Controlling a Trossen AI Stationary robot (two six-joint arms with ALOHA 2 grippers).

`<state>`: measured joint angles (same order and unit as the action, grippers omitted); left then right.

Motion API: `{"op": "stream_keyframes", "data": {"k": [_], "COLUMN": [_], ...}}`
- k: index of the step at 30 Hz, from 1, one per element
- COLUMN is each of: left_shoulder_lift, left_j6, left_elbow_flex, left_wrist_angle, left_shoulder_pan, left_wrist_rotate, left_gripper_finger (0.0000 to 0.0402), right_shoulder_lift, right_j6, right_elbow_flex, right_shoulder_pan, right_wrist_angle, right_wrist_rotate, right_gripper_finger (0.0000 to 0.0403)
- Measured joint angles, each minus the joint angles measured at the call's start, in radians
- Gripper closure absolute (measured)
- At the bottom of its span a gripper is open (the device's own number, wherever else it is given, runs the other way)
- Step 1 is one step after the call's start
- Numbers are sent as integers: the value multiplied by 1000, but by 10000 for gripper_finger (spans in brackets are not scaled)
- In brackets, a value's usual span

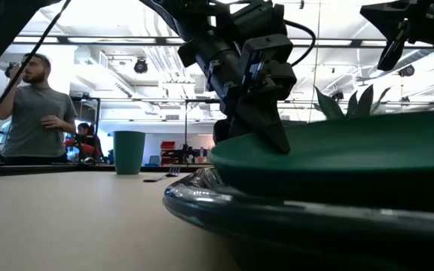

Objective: Pick and place plate/cup/fork/spoon on tray
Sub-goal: Put the green plate on the green tray

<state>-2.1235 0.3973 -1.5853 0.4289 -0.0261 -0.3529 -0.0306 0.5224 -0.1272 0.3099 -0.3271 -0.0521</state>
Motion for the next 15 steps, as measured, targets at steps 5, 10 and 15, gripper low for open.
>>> {"op": "stream_keyframes", "data": {"k": [5, 10, 15], "left_shoulder_lift": [0, 0, 1], "left_j6": [1, 3, -43], "left_elbow_flex": [6, 7, 7], "left_wrist_angle": [-2, -17, -25], "left_shoulder_pan": [0, 0, 3], "left_wrist_rotate": [-1, 4, 47], "left_gripper_finger": [347, 339, 338], "right_shoulder_lift": [0, 0, 0], "right_j6": [-1, -7, -7], "right_elbow_flex": [0, 0, 0], "right_shoulder_pan": [0, 0, 0], "right_wrist_angle": [0, 0, 0], "right_wrist_rotate": [0, 0, 0], "right_gripper_finger": [394, 394, 394]}}
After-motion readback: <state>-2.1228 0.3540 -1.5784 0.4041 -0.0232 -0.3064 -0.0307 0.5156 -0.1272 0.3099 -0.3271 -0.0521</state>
